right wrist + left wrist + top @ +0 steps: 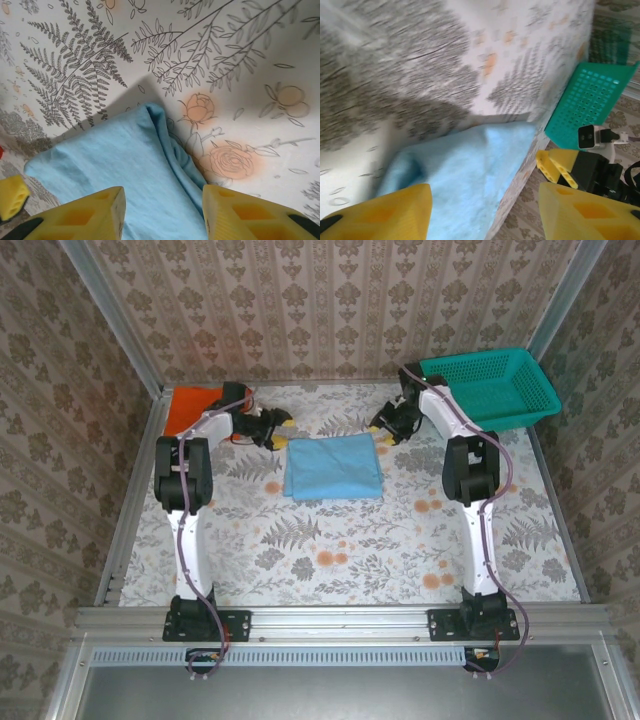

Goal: Fold and stack the t-shirts

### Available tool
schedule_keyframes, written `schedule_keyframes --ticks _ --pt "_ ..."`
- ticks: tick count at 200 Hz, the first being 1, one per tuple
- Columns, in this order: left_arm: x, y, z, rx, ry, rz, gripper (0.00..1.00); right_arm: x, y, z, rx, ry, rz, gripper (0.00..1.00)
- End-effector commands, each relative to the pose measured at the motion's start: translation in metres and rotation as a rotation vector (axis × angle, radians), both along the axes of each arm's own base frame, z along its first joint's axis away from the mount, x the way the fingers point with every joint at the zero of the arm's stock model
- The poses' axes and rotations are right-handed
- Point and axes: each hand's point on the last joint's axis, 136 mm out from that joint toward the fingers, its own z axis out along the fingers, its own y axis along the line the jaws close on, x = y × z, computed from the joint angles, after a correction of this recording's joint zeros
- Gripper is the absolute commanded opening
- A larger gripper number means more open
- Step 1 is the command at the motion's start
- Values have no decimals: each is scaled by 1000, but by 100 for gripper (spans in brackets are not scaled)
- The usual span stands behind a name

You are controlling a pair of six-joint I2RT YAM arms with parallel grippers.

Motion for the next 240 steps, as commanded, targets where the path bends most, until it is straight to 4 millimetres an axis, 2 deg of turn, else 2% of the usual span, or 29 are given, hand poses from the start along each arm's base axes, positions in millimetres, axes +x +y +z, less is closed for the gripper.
schedule_keyframes --ticks 1,24,47,59,75,94,108,126,146,164,183,199,214,225,240 --pt "-9 -7 53 46 -119 -41 60 -22 2 51 30 -80 19 39" --pt "-41 -26 61 51 -130 -127 56 -52 22 57 126 -112 30 24" --pt "-86 -56 54 57 -106 -265 44 -83 43 47 181 -112 55 20" --pt "-110 -72 45 48 -80 -326 42 -96 58 38 210 -103 75 20" --pt "-136 -82 28 53 -43 -367 41 -114 71 19 211 -67 95 20" --pt "-159 -82 3 95 -4 -397 40 -131 78 -7 204 -24 93 20" --pt "-171 -76 -16 142 8 -419 40 -142 75 -27 185 13 88 21" --pt "-182 -59 -43 229 38 -433 38 -155 66 -49 133 55 101 21" --pt "-192 -29 -72 409 36 -465 39 -171 43 -71 17 114 118 21" --pt "-199 -8 -88 516 44 -491 39 -179 28 -81 -17 137 99 22" --pt "-205 4 -98 536 60 -481 38 -184 21 -85 -36 145 95 24" --pt "-205 2 -95 505 55 -468 38 -185 21 -85 -32 144 100 27" --pt "-199 -5 -84 474 27 -462 40 -184 22 -78 -26 122 96 32" --pt "-194 -12 -68 431 6 -450 44 -179 23 -67 -12 78 89 37" --pt "-181 -27 -34 357 -53 -435 52 -170 27 -48 17 6 79 42"
